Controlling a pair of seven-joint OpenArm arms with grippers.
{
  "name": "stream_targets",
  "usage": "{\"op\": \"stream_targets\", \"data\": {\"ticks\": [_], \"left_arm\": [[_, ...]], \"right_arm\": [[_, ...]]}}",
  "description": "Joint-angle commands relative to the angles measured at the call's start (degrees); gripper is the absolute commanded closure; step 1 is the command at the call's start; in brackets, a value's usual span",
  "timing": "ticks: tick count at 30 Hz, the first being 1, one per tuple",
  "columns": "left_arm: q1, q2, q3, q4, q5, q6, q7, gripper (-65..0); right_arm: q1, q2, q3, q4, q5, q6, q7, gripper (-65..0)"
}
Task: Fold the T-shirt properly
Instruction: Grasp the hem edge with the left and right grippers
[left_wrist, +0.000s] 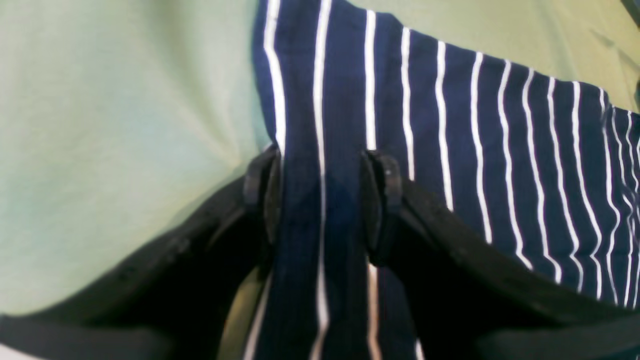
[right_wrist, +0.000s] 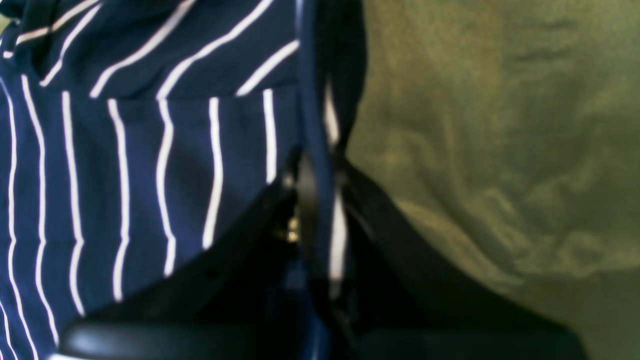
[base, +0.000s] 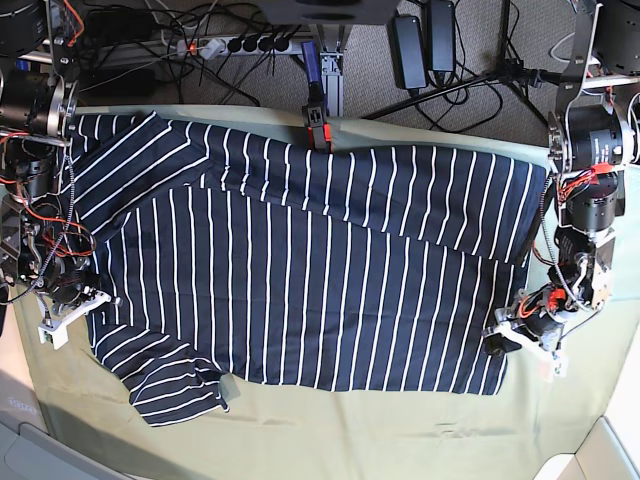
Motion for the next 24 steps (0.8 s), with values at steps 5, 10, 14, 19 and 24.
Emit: {"op": "stream_targets", "data": {"ticks": [5, 10, 14, 19, 24], "left_arm": [[-1.7, 1.2, -0.1, 0.8, -0.3, -1.2, 1.2, -25.7], [-1.7, 1.2, -0.1, 1.0, -0.3, -1.3, 2.5, -12.3], [-1.7, 0.4, -0.1, 2.7, -0.3, -3.2, 3.0, -1.9], [-1.7, -1.2, -0.1, 7.7, -0.5, -4.7, 5.0, 0.0], [-1.7, -1.6, -0.1, 10.5, -3.8, -7.7, 9.1, 0.0]], "right_arm": [[1.4, 1.1, 0.2, 1.0, 0.3, 2.0, 0.2, 0.0], [1.4, 1.1, 0.2, 1.0, 0.3, 2.0, 0.2, 0.0], [1.4, 1.1, 0.3, 1.0, 0.3, 2.0, 0.2, 0.0], [1.4, 1.1, 0.3, 1.0, 0.3, 2.0, 0.2, 0.0], [1.4, 1.1, 0.2, 1.0, 0.5, 2.0, 0.2, 0.0]]}}
